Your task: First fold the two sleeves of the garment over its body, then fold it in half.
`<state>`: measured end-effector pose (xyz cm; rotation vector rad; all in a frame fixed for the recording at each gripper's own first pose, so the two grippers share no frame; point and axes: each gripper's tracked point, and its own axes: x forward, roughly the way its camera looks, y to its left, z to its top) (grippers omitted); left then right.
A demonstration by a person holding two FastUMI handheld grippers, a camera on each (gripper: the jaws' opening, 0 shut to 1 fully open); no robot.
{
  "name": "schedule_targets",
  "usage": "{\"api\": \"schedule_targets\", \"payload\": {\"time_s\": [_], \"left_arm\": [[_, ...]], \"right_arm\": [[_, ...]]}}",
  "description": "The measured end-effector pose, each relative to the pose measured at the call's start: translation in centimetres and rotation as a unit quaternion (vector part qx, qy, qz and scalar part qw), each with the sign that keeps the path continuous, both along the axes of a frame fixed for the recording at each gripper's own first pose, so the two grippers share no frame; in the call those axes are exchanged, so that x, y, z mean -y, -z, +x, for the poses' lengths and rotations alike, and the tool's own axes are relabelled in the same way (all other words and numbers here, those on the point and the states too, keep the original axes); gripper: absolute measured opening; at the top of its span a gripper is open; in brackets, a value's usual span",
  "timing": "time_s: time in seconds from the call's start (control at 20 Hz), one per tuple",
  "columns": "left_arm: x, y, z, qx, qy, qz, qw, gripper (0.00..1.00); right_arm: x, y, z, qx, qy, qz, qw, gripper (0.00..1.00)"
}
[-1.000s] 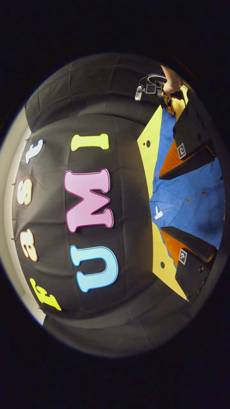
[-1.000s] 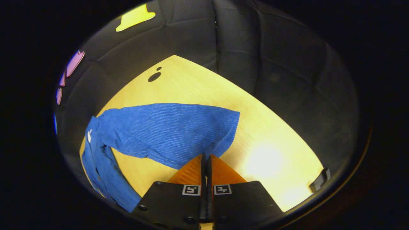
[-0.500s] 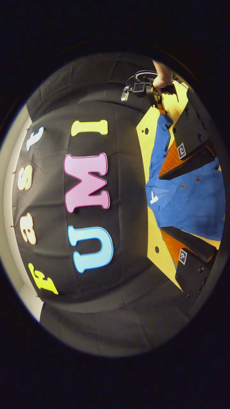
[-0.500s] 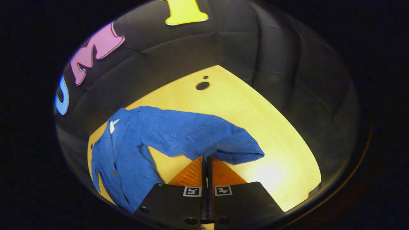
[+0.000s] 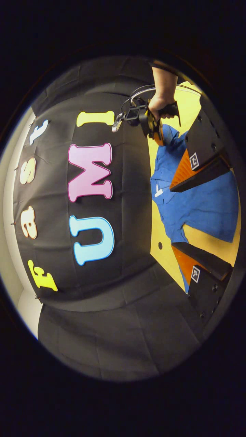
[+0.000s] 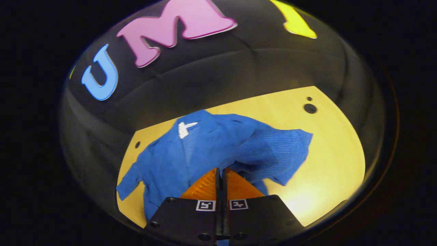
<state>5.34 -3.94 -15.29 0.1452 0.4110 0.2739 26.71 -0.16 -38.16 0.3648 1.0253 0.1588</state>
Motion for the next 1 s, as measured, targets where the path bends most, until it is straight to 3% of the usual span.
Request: {"api": "schedule_targets", "payload": {"time_s": [0.2,0.4,0.65,0.75,0.9,0.95,1.0], "left_arm": [[-3.2,0.1,-2.1,-0.005,-0.029,0.002,1.0,0.84],[-6.5,1.2,-3.5,-0.007,-0.057,-0.016,0.998,0.84],[-10.5,4.5,-3.6,-0.015,-0.082,-0.048,0.995,0.84],[-12.4,5.9,-3.9,-0.025,-0.098,-0.062,0.993,0.84],[-15.0,8.0,-3.4,-0.024,-0.117,-0.088,0.989,0.86],[-15.9,9.2,-3.4,-0.029,-0.122,-0.089,0.988,0.86],[-16.9,10.0,-3.1,-0.035,-0.125,-0.083,0.988,0.86]], "right_arm": [[-10.6,-0.6,1.7,0.017,-0.068,0.016,0.997,0.0],[-19.8,1.4,0.3,0.005,-0.121,0.027,0.992,0.01],[-26.0,7.8,-0.9,-0.001,-0.164,-0.025,0.986,0.01],[-26.9,9.1,-0.7,-0.003,-0.162,-0.025,0.986,0.13],[-26.2,10.0,-0.4,0.007,-0.153,-0.032,0.988,0.84],[-25.7,9.5,-0.2,0.021,-0.142,-0.031,0.989,0.84],[-25.5,8.7,-0.3,0.041,-0.133,-0.024,0.99,0.9]]}}
